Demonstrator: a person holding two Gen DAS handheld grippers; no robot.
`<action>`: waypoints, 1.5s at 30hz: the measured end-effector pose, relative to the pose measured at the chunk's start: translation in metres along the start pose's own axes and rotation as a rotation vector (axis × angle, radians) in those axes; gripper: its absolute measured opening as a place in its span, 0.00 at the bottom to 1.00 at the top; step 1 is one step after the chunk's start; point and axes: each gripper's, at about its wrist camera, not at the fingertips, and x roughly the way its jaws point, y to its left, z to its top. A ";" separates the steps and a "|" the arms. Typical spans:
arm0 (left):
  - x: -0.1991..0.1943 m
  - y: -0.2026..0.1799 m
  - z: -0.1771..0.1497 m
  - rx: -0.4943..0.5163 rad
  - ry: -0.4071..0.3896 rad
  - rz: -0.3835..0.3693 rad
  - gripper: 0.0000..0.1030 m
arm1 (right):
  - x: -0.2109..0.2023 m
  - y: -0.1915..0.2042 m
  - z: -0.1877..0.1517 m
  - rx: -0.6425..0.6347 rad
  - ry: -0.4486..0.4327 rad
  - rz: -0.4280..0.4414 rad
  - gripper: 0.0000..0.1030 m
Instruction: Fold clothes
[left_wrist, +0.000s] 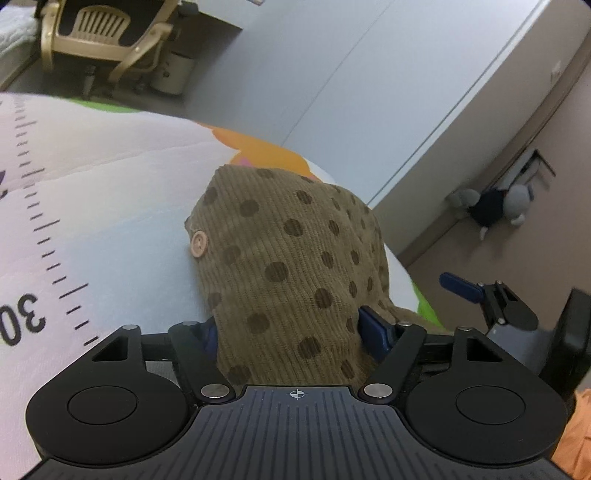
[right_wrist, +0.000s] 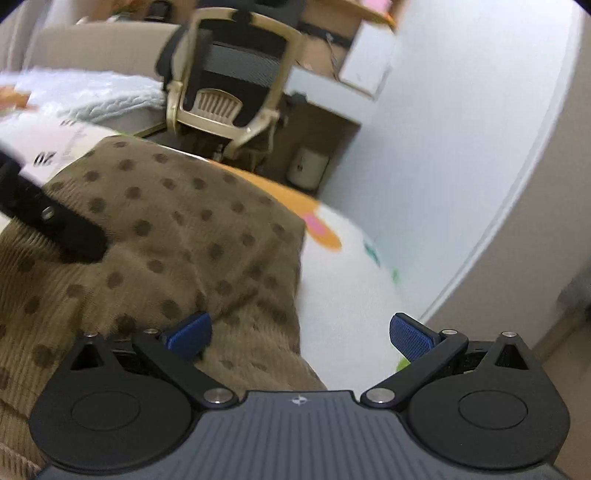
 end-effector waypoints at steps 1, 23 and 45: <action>-0.003 0.005 0.002 -0.017 -0.002 -0.012 0.71 | -0.001 0.010 0.007 -0.029 -0.015 0.007 1.00; -0.201 0.154 0.048 -0.006 -0.299 0.279 0.87 | 0.053 0.164 0.151 -0.021 -0.024 0.394 1.00; -0.186 0.151 0.032 -0.084 -0.253 0.363 0.93 | 0.065 0.110 0.113 0.185 -0.023 0.309 1.00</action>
